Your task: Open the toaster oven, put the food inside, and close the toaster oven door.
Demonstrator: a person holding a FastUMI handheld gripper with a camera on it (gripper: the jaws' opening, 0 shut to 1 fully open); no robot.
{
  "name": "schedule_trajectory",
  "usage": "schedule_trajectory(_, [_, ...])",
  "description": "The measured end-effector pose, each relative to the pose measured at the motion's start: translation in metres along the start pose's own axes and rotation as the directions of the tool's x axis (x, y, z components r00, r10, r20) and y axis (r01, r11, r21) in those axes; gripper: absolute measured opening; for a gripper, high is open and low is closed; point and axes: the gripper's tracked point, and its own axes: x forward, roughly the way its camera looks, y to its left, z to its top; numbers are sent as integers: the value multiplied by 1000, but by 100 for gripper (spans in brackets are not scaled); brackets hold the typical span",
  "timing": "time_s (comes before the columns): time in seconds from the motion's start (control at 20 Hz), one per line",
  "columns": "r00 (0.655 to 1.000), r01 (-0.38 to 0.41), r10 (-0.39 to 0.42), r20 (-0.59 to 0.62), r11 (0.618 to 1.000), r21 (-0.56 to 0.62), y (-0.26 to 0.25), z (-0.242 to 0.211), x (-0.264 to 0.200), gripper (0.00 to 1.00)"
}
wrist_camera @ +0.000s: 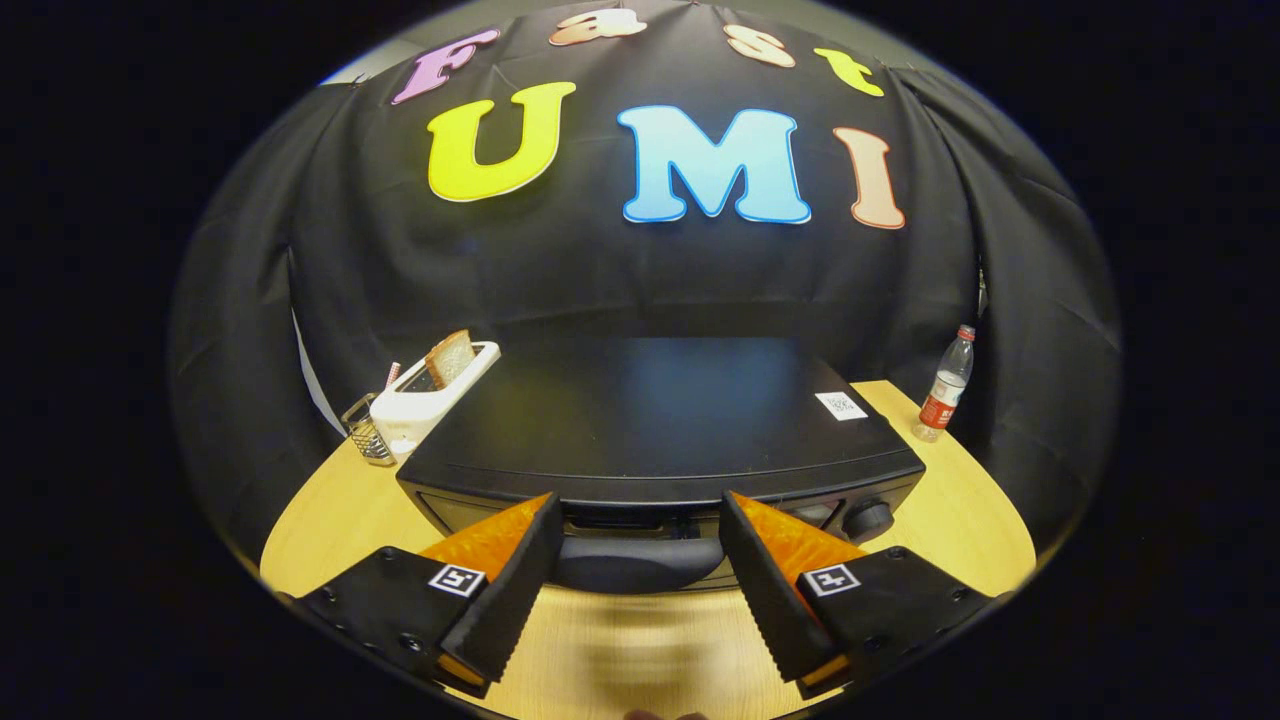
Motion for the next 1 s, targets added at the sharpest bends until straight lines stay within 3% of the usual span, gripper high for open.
schedule_trajectory(0.75, [994,-20,20,-106,1000,6,5,-54,-47,100])
schedule_trajectory(1.0, [981,-10,15,-191,1000,30,5,-85,-62,99])
